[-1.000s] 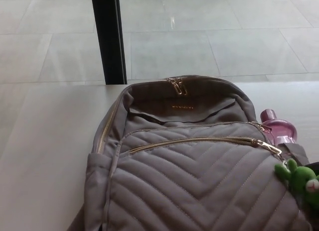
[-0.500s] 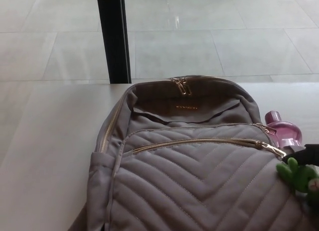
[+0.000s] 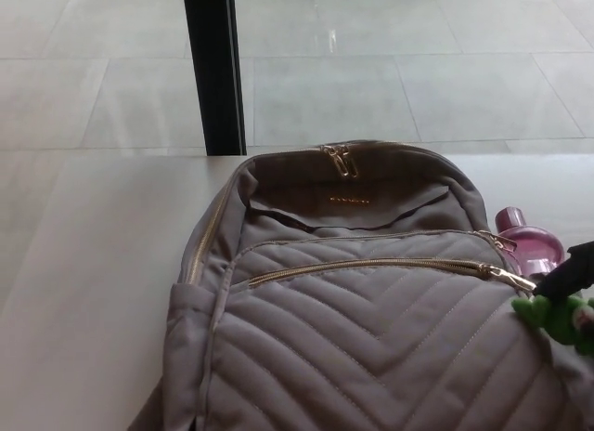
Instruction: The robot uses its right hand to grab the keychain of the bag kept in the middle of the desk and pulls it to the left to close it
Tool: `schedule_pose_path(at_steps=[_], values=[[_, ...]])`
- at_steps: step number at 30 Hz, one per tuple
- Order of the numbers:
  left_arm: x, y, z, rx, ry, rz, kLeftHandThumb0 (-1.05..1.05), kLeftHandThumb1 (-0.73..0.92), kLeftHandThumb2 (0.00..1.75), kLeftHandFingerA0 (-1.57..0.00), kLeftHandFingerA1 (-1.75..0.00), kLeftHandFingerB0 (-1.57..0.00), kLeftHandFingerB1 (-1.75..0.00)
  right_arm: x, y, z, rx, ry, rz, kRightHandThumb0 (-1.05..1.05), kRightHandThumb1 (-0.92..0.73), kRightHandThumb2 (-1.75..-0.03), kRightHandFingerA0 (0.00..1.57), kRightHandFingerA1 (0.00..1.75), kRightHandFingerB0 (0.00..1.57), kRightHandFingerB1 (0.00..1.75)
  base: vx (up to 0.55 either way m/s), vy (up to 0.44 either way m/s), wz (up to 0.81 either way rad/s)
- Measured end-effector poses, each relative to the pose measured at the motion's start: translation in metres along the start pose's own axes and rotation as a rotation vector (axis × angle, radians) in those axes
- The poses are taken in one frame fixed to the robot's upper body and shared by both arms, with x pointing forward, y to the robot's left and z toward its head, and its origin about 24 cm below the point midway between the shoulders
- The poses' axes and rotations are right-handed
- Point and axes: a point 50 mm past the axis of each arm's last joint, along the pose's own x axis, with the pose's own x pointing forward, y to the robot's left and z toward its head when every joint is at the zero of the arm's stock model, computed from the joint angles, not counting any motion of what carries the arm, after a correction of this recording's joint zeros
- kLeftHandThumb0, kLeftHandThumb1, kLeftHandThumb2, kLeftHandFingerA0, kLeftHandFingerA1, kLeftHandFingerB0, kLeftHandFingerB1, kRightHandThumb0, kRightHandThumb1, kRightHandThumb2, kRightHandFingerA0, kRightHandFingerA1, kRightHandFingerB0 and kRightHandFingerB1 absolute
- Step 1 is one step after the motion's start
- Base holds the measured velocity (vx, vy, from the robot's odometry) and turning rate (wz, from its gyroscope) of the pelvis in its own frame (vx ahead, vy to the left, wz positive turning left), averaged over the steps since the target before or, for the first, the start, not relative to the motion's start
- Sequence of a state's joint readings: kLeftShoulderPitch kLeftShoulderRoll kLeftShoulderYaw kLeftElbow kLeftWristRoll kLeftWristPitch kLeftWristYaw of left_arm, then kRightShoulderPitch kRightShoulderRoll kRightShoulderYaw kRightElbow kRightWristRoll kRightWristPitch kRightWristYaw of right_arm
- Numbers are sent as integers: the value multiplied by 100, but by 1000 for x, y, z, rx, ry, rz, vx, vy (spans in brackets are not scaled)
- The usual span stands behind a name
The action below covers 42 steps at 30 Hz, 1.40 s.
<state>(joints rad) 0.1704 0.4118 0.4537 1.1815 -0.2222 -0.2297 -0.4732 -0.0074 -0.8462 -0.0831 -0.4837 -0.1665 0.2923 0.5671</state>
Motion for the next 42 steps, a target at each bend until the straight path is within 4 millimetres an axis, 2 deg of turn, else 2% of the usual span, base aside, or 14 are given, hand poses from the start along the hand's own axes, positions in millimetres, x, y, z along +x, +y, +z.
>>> schedule_pose_path(at_steps=[8, 9, 10, 13, 14, 18, 22, 23, 26, 27, 32, 38, 40, 42], values=[[0, 0, 0, 3, -1, 1, -87, 92, 86, -63, -56, -55, -47, 0, 8, -3, -12, 29, 26, -23, -80, -70, 88, 167, 84, 62, 0, 0, 0], [0, 0, 0, 5, -1, 0, -93, 83, 98, -61, -60, -52, -52, 0, 9, -4, -13, 31, 29, -24, -80, -70, 88, 167, 85, 62, 0, 0, 0], [0, 0, 0, 7, -1, 0, -92, 92, 86, -64, -59, -58, -51, 0, 10, -4, -15, 35, 33, -25, -79, -71, 89, 166, 85, 60, 0, 0, 0], [0, 0, 0, 11, -3, 0, -90, 92, 85, -64, -59, -58, -50, 0, 12, -5, -20, 41, 41, -25, -79, -72, 90, 164, 84, 59, 0, 0, 0], [0, 0, 0, 11, -3, 1, -93, 83, 98, -61, -61, -53, -52, 0, 13, -5, -24, 43, 43, -25, -79, -71, 90, 163, 85, 57, 0, 0, 0], [0, 0, -2, 9, 5, 7, -95, 92, 84, -65, -60, -59, -51, 0, 16, -5, -36, 49, 54, -26, -80, -70, 88, 164, 82, 55, 0, 0, 0], [-1, 0, -3, 10, 7, 9, -88, 92, 85, -66, -58, -58, -48, 0, 17, -4, -53, 48, 56, -29, -81, -67, 81, 166, 64, 44, 0, 0, 0], [-1, 0, -3, 11, 7, 10, -90, 92, 84, -68, -62, -60, -52, 0, 18, -3, -56, 48, 57, -33, -77, -68, 76, 158, 42, 36, 0, 0, 0], [-1, 0, -3, 15, 4, 11, -90, 92, 84, -68, -62, -60, -52, 0, 19, -2, -76, 49, 74, -33, -77, -68, 76, 158, 42, 36, 0, 0, 0], [-1, 0, -3, 16, 2, 11, -90, 92, 87, -69, -63, -58, -51, 0, 20, -2, -79, 50, 77, -41, -68, -64, 79, 150, 24, 32, 0, 0, 0], [-1, 0, -3, 26, -1, 12, -92, 92, 90, -65, -62, -57, -51, 0, 22, -1, -102, 55, 113, -45, -61, -61, 73, 160, 27, 32, 0, 0, 0], [-2, -1, -4, 35, -5, 12, -89, 92, 83, -64, -63, -61, -53, 0, 22, -3, -137, 73, 160, -43, -53, -58, 79, 137, 26, 31, 0, 0, 0], [-2, -1, -5, 38, -5, 12, -88, 92, 88, -70, -66, -60, -53, 0, 22, -3, -144, 77, 173, -51, -45, -72, 86, 120, 21, 41, 0, 0, 0], [-2, -1, -5, 39, -5, 16, -89, 92, 88, -71, -66, -60, -53, 0, 22, -3, -153, 82, 185, -41, -52, -56, 81, 118, 28, 31, 0, 0, 0]])
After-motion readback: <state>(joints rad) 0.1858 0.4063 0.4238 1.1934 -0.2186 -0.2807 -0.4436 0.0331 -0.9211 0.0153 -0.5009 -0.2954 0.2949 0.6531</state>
